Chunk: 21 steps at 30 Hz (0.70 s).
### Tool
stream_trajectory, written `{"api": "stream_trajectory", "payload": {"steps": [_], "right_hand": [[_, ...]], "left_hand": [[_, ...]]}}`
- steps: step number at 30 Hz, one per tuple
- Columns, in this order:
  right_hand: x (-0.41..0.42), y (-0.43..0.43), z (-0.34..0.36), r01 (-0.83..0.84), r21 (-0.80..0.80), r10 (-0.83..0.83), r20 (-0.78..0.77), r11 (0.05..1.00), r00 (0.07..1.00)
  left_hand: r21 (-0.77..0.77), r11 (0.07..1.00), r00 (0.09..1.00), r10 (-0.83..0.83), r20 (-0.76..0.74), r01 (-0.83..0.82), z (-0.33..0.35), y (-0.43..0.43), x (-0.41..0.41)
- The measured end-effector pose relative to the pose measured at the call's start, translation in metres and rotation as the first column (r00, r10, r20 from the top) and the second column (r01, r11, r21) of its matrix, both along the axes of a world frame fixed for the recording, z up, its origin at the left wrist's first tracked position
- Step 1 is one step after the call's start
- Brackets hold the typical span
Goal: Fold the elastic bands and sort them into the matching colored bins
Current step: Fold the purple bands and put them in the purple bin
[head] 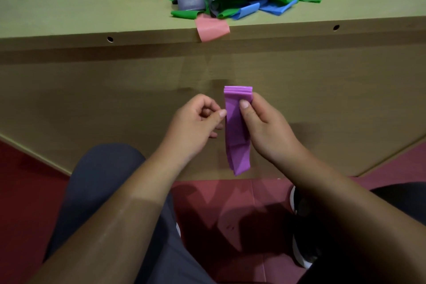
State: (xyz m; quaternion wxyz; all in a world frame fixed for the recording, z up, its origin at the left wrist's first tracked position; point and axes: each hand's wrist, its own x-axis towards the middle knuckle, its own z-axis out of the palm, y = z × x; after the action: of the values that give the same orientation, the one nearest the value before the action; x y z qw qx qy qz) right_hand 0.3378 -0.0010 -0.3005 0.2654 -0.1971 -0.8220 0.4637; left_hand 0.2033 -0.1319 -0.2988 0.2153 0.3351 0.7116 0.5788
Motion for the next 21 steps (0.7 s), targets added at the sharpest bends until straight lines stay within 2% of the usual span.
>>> {"api": "stream_trajectory", "payload": {"steps": [4, 7, 11, 15, 21], "right_hand": [[0.002, 0.000, 0.008, 0.022, -0.117, -0.029, -0.061, 0.993, 0.998], [0.003, 0.002, 0.010, 0.035, -0.133, -0.045, -0.077, 0.991, 0.996], [0.003, 0.004, 0.008, 0.054, -0.106, -0.062, -0.079, 0.993, 0.995], [0.003, 0.003, 0.008, 0.035, -0.156, -0.049, -0.087, 0.987, 0.995], [0.007, 0.006, 0.012, 0.046, -0.030, -0.048, -0.065, 0.998, 0.997]], "left_hand": [[-0.065, 0.995, 0.998, -0.070, 0.002, 0.070, -0.007, 0.002, 0.002], [-0.102, 0.992, 0.997, -0.076, -0.008, 0.075, -0.011, 0.005, 0.002], [-0.068, 0.991, 0.992, -0.108, 0.063, 0.112, -0.018, 0.012, 0.001], [-0.059, 0.987, 0.986, -0.144, 0.078, 0.149, -0.016, 0.015, 0.005], [-0.094, 0.987, 0.989, -0.118, 0.093, 0.127, -0.018, 0.020, 0.006]]}}
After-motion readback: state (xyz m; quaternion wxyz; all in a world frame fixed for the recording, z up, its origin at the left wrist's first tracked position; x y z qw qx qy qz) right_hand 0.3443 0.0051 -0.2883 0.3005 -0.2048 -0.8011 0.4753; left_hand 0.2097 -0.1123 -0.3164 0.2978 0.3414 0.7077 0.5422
